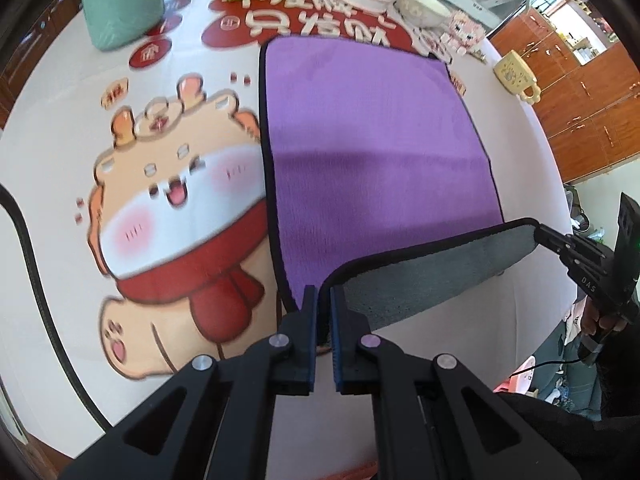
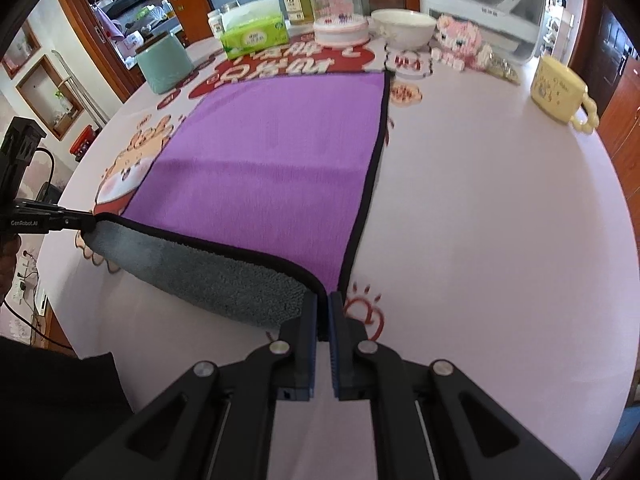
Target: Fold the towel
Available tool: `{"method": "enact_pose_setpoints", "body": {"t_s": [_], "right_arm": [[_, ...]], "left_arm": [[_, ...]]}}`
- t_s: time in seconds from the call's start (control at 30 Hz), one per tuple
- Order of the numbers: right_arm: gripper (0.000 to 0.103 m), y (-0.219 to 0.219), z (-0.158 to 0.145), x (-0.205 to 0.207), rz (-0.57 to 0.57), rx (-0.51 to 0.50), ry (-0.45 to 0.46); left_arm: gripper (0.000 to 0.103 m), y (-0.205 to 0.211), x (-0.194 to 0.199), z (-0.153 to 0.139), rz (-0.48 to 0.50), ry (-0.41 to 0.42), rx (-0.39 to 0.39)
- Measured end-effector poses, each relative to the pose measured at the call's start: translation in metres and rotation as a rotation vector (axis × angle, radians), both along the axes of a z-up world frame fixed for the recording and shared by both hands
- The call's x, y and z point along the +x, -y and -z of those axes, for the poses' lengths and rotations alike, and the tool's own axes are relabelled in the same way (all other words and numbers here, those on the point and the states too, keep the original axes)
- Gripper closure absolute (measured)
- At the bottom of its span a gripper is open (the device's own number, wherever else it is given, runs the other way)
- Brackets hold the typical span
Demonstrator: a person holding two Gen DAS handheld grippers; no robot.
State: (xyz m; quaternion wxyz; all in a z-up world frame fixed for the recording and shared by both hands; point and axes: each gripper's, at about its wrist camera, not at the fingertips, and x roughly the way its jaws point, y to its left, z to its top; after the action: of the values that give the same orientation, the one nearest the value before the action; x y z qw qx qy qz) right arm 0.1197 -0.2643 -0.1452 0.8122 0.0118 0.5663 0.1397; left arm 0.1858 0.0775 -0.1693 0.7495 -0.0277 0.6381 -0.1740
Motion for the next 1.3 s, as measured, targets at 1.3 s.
{"method": "enact_pose_setpoints", "body": {"t_s": [1.3], "right_arm": [[0.098,0.001,-0.017,0.228,0.019,-0.058,0.2]], "left_arm": [[0.095,0.028,0.219,-0.002,0.014,0.17,0.115]]}}
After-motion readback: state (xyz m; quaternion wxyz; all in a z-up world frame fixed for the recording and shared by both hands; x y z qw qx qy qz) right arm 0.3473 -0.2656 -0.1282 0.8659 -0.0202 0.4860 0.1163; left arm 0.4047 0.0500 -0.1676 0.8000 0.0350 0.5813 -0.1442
